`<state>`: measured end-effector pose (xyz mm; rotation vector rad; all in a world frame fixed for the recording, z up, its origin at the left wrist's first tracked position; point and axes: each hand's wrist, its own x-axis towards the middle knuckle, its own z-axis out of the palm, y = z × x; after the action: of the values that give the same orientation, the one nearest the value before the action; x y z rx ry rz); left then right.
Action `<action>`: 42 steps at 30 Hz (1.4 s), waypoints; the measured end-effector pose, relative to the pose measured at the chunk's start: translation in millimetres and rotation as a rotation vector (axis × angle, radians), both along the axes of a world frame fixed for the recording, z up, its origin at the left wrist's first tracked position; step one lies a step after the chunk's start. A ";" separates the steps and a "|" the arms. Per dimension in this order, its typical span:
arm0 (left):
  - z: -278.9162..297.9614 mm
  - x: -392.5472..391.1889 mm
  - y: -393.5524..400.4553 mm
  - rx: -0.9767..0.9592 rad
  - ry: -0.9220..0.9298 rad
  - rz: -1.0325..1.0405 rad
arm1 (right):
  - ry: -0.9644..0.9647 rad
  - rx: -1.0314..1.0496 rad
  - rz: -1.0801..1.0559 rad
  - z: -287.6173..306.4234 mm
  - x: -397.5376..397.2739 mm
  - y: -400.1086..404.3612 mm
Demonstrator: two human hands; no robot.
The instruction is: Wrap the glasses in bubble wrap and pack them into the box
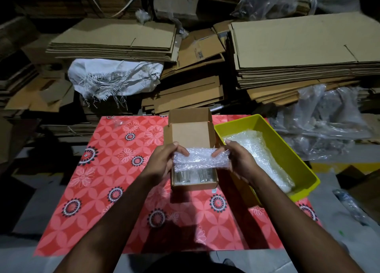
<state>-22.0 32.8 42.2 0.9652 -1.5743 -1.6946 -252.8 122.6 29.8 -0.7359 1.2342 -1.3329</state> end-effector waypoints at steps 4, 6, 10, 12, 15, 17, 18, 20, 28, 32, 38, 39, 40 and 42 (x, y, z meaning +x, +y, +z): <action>-3.0 2.9 -0.3 -0.108 -0.095 -0.032 | 0.331 -0.093 0.030 -5.1 -0.6 2.0; -5.0 4.7 0.3 -0.079 -0.070 -0.022 | 0.322 -0.089 0.021 -10.6 -4.5 1.9; -12.7 6.3 -1.6 0.000 -0.067 0.026 | 0.296 -0.019 -0.005 -13.4 -7.0 2.8; -16.9 6.6 -1.1 -0.011 -0.080 0.041 | 0.255 -0.022 -0.004 -12.6 -3.9 3.4; -23.9 5.2 -0.7 -0.058 -0.155 0.039 | 0.155 0.050 0.016 -12.2 4.0 2.8; -27.6 5.7 -0.9 -0.022 -0.156 0.030 | 0.131 0.085 0.023 -15.3 5.3 2.6; -29.6 5.9 -1.4 0.003 -0.137 0.040 | 0.108 0.093 -0.001 -16.9 5.6 1.9; -32.4 5.6 -1.4 0.048 -0.084 0.068 | 0.048 0.096 -0.073 -19.9 7.4 2.2; -45.1 5.7 1.7 0.213 0.151 0.143 | -0.146 0.110 -0.180 -32.6 15.1 0.2; -57.4 9.4 1.4 0.095 0.045 0.104 | 0.119 0.048 -0.185 -40.4 21.4 3.0; -74.2 23.1 -5.5 -0.044 -0.213 -0.095 | 0.304 0.004 -0.116 -40.8 22.2 2.1; -72.6 22.9 -5.3 -0.107 -0.273 -0.135 | 0.329 -0.006 -0.089 -39.0 22.3 0.2; -71.0 21.5 -5.9 -0.170 -0.323 -0.151 | 0.356 -0.017 -0.063 -38.3 22.3 -2.2; -67.3 17.5 -8.3 -0.272 -0.383 -0.159 | 0.414 -0.038 -0.032 -34.9 23.6 -7.2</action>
<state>-4.6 24.5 -25.1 1.0899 -2.1169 -1.4001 -229.2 115.4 -5.0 -1.0597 1.5531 -1.2697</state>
